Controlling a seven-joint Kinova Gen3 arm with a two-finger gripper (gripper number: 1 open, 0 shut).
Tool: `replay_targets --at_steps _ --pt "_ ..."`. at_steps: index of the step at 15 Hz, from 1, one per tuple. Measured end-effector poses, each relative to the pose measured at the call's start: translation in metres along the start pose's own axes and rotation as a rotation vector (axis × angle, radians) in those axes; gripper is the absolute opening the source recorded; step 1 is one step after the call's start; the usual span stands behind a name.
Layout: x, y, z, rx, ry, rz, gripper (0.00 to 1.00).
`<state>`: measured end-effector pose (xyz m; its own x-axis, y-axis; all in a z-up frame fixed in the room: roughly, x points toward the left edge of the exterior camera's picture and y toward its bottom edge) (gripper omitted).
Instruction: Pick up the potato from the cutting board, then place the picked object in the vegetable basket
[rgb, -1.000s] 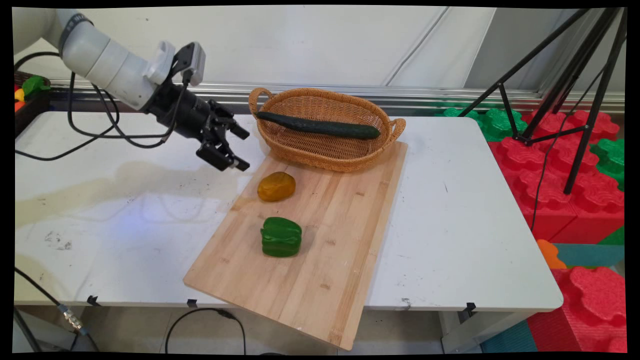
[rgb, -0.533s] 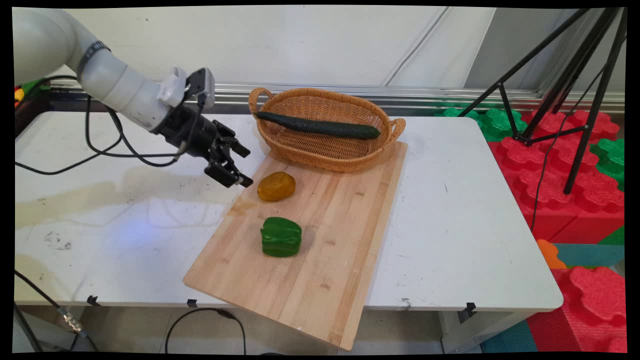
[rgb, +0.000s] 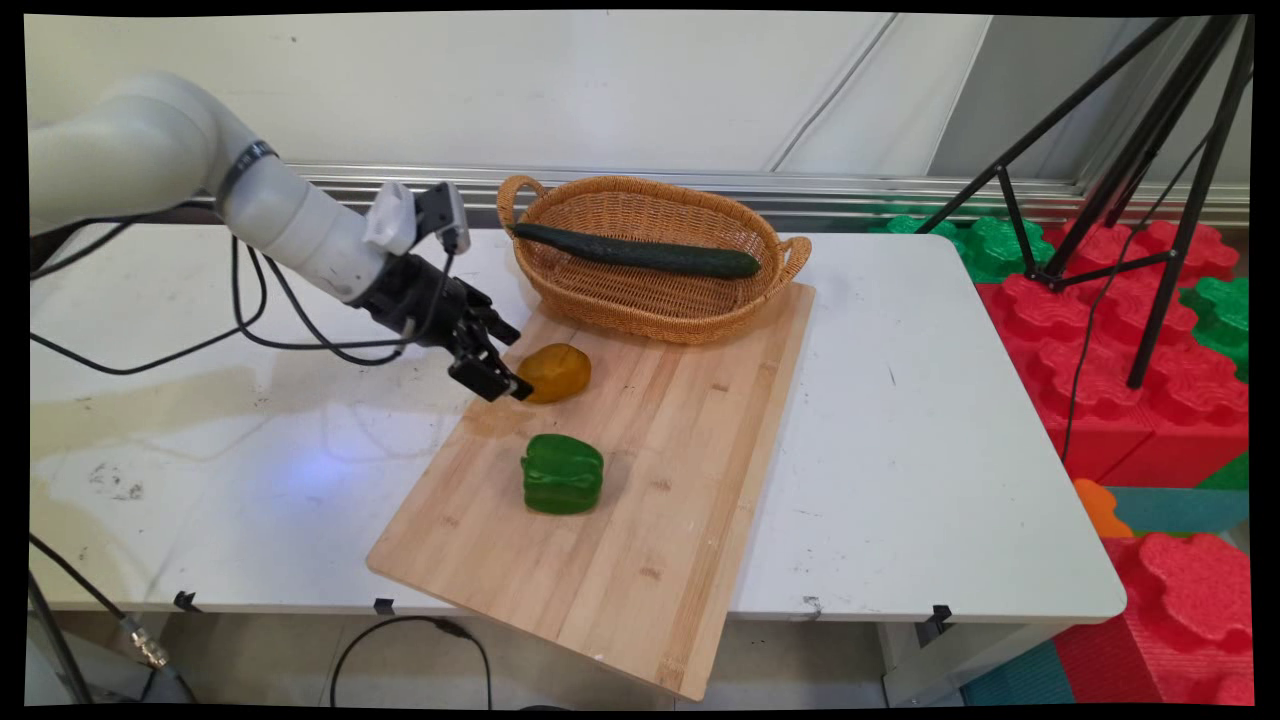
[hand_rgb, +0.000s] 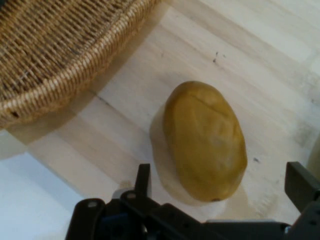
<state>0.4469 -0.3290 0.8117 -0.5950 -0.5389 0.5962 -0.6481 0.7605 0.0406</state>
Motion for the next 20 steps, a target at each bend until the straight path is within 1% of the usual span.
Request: replay_targets --at_steps 5,10,11,16,20 --pt "-0.003 -0.001 0.026 0.006 0.011 -0.046 1.00" --pt "-0.002 -0.001 0.038 0.006 0.029 -0.059 1.00" --pt "-0.002 -0.002 0.039 0.006 0.033 -0.059 0.00" --pt "-0.002 -0.002 0.040 0.004 0.048 -0.054 0.00" --pt "-0.004 -0.003 0.032 0.004 0.064 -0.057 0.00"
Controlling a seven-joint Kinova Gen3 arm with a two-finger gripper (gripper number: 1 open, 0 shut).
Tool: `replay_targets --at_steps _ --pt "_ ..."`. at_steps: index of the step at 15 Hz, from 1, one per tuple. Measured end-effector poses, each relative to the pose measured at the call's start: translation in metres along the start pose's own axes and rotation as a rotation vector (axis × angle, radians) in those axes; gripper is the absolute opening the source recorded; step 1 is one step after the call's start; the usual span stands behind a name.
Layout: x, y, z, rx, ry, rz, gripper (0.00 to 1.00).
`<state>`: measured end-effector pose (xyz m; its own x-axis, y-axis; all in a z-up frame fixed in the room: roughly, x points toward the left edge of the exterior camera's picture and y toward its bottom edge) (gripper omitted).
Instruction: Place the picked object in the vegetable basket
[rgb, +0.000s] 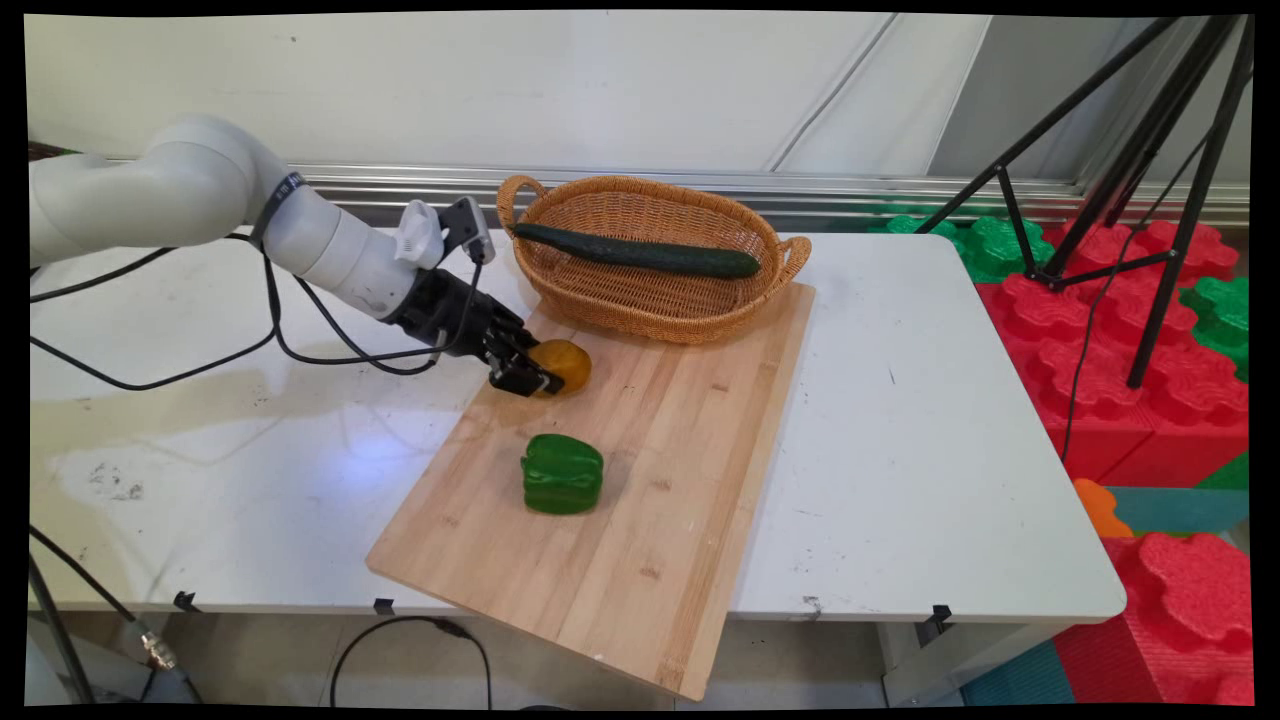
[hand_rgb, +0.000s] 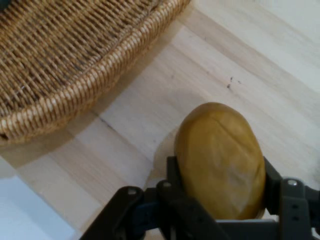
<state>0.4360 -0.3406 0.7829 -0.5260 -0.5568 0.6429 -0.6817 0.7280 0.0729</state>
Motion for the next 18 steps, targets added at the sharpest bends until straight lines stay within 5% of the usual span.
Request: replay_targets --at_steps 10,18 --pt "0.001 0.013 -0.053 -0.031 0.053 0.024 0.00" --pt "0.018 0.017 -0.101 -0.020 0.152 0.014 0.00"
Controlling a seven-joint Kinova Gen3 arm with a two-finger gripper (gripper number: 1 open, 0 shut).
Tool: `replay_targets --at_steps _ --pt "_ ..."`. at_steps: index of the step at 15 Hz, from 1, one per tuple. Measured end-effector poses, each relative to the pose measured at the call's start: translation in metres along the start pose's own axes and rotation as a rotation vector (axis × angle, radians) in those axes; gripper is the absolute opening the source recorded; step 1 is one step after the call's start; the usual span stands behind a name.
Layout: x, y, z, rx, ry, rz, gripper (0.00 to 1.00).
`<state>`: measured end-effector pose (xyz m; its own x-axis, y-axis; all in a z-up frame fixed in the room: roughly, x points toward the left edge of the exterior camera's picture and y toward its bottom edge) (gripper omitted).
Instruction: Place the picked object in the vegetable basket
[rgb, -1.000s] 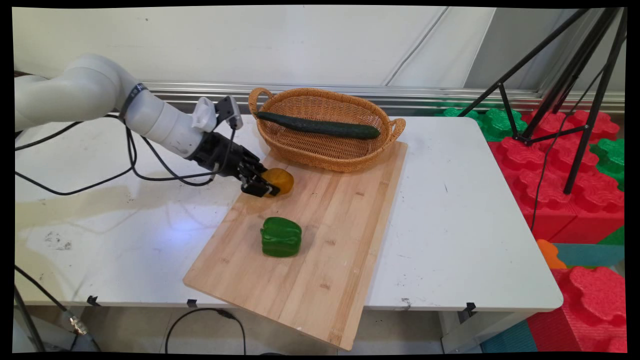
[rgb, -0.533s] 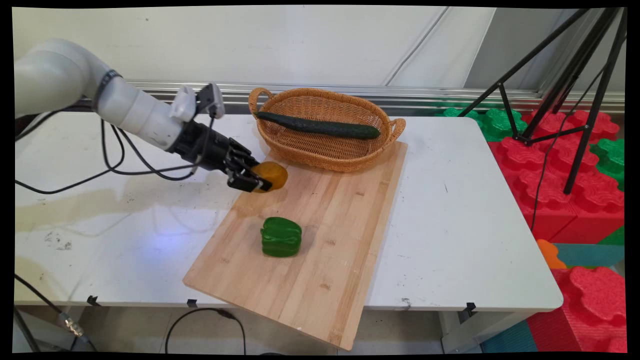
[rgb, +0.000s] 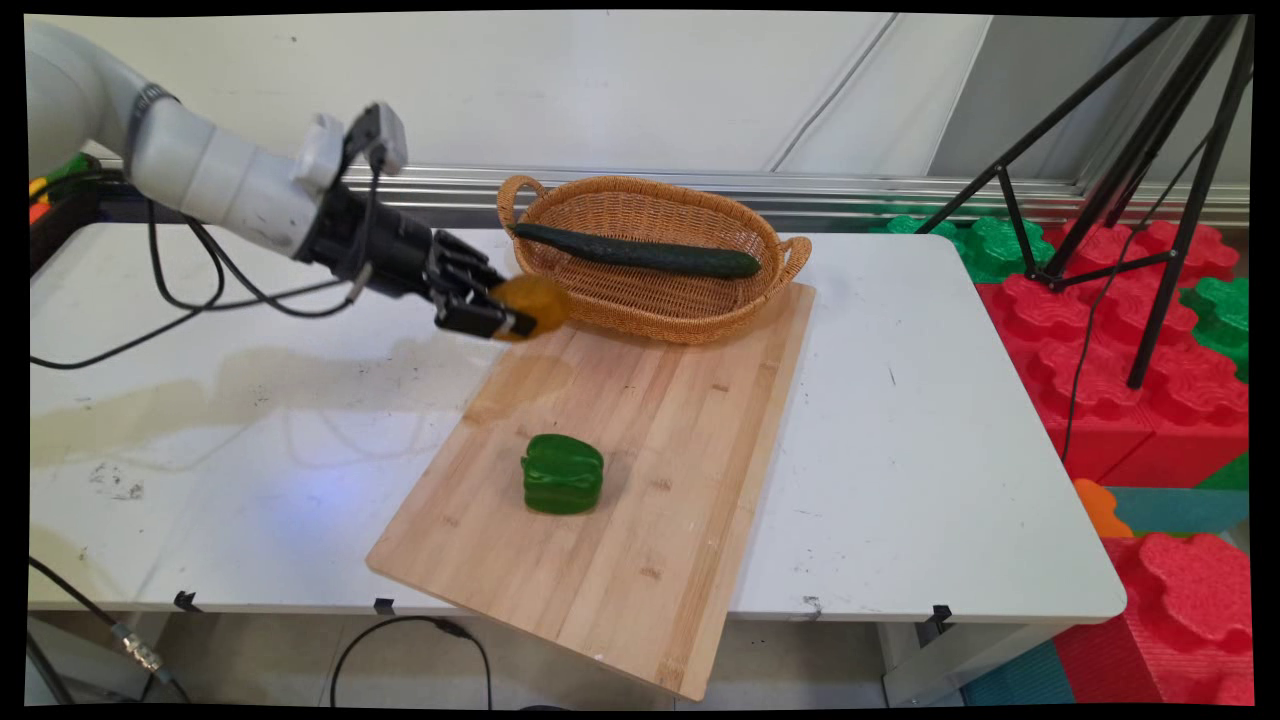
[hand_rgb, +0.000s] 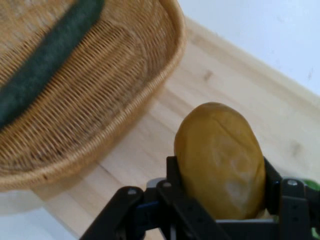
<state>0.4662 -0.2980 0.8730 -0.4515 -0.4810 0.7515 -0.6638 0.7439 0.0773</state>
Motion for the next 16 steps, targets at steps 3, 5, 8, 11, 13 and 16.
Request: replay_targets --at_steps 3,5,8,11,13,16 --pt "0.012 -0.006 -0.014 0.021 0.050 -0.015 0.00" --pt "0.020 -0.012 -0.019 0.037 0.077 -0.023 0.00" --pt "0.030 -0.023 -0.022 0.055 0.108 -0.035 0.00" --pt "0.039 -0.035 -0.016 0.065 0.126 -0.040 0.00" --pt "0.045 -0.042 -0.008 0.067 0.129 -0.038 0.00" --pt "0.051 -0.049 0.008 0.061 0.126 -0.029 0.00"
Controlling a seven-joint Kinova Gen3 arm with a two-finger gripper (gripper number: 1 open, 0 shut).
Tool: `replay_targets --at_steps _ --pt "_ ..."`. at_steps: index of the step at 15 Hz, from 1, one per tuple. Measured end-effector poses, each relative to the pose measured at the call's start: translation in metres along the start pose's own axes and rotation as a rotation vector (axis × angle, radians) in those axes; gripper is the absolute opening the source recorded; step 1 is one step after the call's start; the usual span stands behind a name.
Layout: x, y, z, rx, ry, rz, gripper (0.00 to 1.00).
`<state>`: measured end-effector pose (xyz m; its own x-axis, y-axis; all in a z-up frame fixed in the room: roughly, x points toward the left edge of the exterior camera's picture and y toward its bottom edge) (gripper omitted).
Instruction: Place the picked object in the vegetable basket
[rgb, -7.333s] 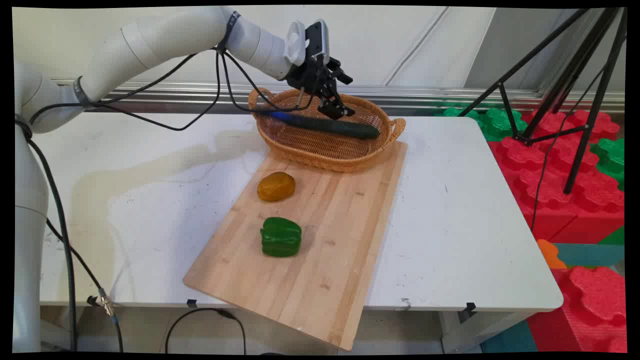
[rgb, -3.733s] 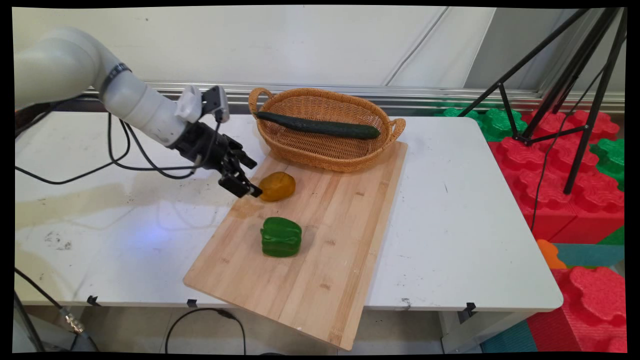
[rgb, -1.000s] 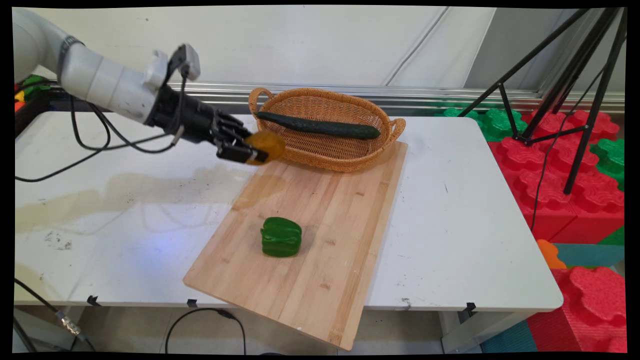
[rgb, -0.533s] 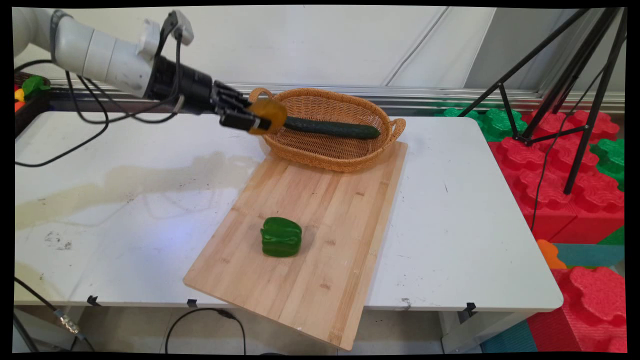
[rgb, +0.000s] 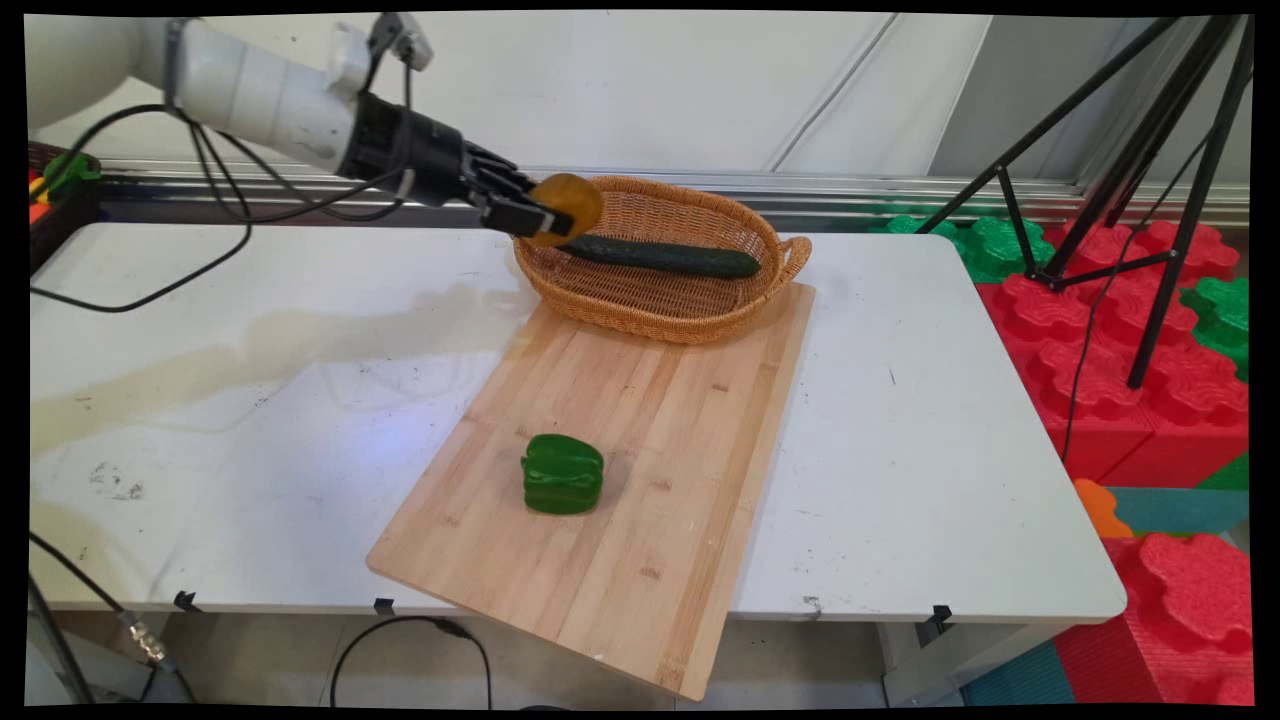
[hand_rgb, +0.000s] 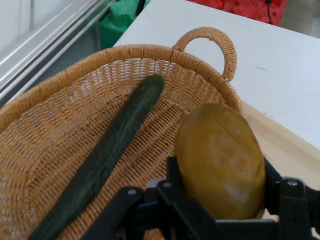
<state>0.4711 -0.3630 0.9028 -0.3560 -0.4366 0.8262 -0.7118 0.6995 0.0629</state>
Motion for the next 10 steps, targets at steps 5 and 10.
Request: replay_targets --at_steps 5,10 --pt "0.005 -0.005 0.041 -0.013 -0.025 0.011 0.00" --pt "0.004 -0.008 0.076 -0.011 -0.058 0.018 0.00"
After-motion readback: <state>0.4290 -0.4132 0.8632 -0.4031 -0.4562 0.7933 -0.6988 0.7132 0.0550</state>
